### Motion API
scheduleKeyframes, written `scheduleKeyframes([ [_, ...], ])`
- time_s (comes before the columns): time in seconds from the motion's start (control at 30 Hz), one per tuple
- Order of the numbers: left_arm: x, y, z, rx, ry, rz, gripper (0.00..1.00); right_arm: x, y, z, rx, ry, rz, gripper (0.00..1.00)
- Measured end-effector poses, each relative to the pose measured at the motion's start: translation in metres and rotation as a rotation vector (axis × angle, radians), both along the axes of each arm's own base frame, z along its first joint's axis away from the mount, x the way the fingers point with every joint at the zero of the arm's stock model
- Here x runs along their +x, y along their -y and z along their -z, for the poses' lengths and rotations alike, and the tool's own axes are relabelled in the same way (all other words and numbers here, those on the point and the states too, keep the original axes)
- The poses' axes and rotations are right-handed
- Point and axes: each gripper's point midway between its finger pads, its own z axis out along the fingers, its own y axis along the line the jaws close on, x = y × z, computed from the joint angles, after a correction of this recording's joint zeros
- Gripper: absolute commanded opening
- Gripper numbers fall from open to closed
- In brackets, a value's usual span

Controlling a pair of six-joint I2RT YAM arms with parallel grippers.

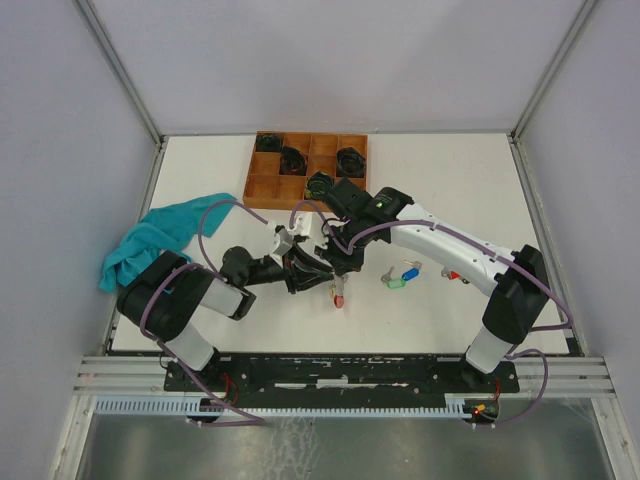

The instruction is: Put the keys on the keyring

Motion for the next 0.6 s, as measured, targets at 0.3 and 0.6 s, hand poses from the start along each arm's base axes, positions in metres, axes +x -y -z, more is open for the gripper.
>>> scheduleKeyframes([
  [0.3, -0.0032, -0.0003, -0.0060, -0.010, 0.005, 0.013, 0.15, -0.0007, -0.0027, -0.0010, 0.015, 0.001, -0.021, 0.01],
  [0.6, -0.0078, -0.0001, -0.0085, -0.011, 0.000, 0.042, 0.03, -0.0017, -0.0033, -0.0009, 0.019, -0.003, -0.028, 0.09],
])
